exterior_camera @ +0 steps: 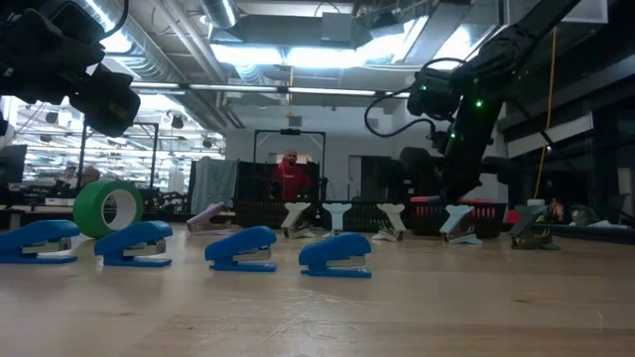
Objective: Pick and place Stapler, Stapler remover, tape
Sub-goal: Adjust the blue tape in the right black bin, then put the blue stapler into the middle black bin
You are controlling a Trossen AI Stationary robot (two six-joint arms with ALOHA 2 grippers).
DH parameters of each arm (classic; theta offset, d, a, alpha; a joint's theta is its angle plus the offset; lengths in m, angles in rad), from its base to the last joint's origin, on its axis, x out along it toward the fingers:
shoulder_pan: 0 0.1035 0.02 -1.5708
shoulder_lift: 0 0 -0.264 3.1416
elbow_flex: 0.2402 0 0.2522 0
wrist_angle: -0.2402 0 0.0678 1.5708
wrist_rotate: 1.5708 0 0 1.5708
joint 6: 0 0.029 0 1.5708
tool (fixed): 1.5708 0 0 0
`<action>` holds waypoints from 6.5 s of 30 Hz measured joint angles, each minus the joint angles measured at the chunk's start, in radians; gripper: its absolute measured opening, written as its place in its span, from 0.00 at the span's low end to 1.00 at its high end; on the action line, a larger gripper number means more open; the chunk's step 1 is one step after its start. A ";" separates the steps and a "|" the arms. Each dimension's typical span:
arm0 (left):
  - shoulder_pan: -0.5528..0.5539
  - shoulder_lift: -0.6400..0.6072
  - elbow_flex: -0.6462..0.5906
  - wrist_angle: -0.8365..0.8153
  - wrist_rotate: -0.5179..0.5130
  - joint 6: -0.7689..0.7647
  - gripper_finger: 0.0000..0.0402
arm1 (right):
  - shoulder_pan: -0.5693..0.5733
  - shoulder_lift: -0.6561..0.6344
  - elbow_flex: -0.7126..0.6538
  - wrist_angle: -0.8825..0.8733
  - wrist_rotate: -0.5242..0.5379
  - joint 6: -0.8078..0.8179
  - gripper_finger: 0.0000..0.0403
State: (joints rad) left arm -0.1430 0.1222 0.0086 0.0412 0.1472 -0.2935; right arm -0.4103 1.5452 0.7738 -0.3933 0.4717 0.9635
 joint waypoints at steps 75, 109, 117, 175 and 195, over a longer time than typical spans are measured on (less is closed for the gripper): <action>0.000 0.000 0.000 0.000 0.000 0.000 0.37 | 0.378 -0.004 0.491 -0.365 -0.031 -0.206 0.02; 0.000 0.000 0.000 0.000 0.000 0.000 0.37 | 0.615 0.188 0.491 0.215 -0.208 -0.537 0.02; 0.000 0.000 0.000 0.000 0.000 0.000 0.37 | 0.615 0.233 0.491 0.204 -0.243 -0.682 0.02; 0.000 0.000 0.000 0.000 0.000 0.000 0.37 | 0.630 0.301 0.490 0.010 -0.409 -0.918 0.35; 0.000 0.000 0.000 0.000 0.000 0.000 0.37 | 0.728 0.314 0.537 0.000 -0.421 -0.818 0.35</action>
State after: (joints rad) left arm -0.1429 0.1221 0.0088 0.0414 0.1472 -0.2935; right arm 0.3178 1.8587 1.3110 -0.3937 0.0503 0.1456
